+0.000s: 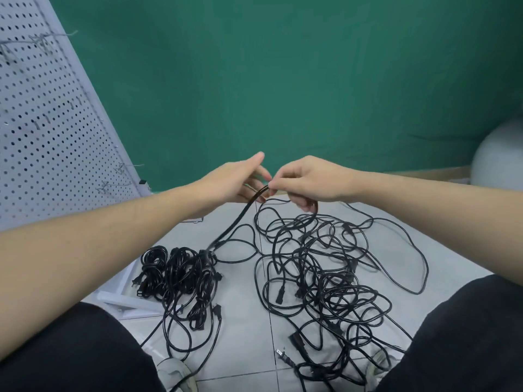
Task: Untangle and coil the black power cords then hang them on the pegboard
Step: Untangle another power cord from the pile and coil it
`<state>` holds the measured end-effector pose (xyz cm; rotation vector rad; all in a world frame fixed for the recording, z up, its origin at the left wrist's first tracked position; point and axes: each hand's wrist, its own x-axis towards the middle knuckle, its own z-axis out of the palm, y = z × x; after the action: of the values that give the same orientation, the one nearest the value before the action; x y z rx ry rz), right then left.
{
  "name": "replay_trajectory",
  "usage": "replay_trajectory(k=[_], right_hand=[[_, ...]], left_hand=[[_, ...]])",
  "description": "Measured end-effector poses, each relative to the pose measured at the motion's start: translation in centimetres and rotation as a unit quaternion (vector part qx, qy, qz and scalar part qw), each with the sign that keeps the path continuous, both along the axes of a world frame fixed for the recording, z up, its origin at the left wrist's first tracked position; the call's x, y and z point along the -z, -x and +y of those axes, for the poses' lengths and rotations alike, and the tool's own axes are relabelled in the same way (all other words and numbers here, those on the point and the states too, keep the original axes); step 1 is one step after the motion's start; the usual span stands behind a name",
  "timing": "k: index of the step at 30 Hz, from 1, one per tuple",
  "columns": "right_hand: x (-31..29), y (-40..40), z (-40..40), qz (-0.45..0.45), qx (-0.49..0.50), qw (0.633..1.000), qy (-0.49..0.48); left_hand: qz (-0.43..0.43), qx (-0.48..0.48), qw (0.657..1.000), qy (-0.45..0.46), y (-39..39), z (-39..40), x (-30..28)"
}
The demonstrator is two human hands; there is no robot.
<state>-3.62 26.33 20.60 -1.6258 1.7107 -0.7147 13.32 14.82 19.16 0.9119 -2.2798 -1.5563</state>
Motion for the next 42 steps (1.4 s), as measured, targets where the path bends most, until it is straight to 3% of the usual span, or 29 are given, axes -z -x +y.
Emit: replay_trajectory(k=[4,7,9,16,21,23,27,30,32,36,42], right_hand=[[0.3,-0.5,0.0,0.048,-0.028,0.998,-0.015],[0.2,0.2,0.4,0.031,-0.050,0.997,-0.045],[0.8,1.0,0.5,0.011,-0.049,0.997,-0.057],[2.3,2.3,0.2,-0.017,-0.043,0.998,-0.037],[2.6,3.3,0.2,0.156,-0.061,0.985,-0.035],[3.0,4.2,0.4,0.163,-0.034,0.984,-0.061],[2.5,6.4,1.5,-0.043,0.024,0.996,-0.075],[2.2,6.8,1.5,-0.170,0.074,0.982,-0.019],[1.8,6.1,1.1,-0.207,0.107,0.971,0.044],[0.6,3.0,0.2,-0.158,0.065,0.982,0.077],[0.3,-1.0,-0.5,0.041,-0.021,0.996,0.073]], left_hand=[[-0.084,0.053,0.995,0.000,0.9,2.0,-0.6],[-0.124,0.063,0.983,0.121,0.9,2.8,-1.1],[-0.078,0.031,0.986,0.143,1.0,2.8,-1.6],[0.138,-0.027,0.989,0.051,0.3,1.5,-2.5],[0.200,-0.045,0.979,-0.015,-0.5,0.3,-2.9],[0.216,-0.056,0.975,-0.005,-1.0,-0.6,-3.1],[0.141,-0.067,0.987,0.049,-2.7,-2.8,-1.9],[-0.017,-0.063,0.991,0.118,-4.6,-4.5,0.0],[-0.097,-0.028,0.991,0.085,-5.5,-5.1,1.7],[-0.155,-0.002,0.988,0.019,-5.4,-4.7,2.8],[-0.042,0.022,0.994,-0.094,-1.0,-0.4,-0.5]])
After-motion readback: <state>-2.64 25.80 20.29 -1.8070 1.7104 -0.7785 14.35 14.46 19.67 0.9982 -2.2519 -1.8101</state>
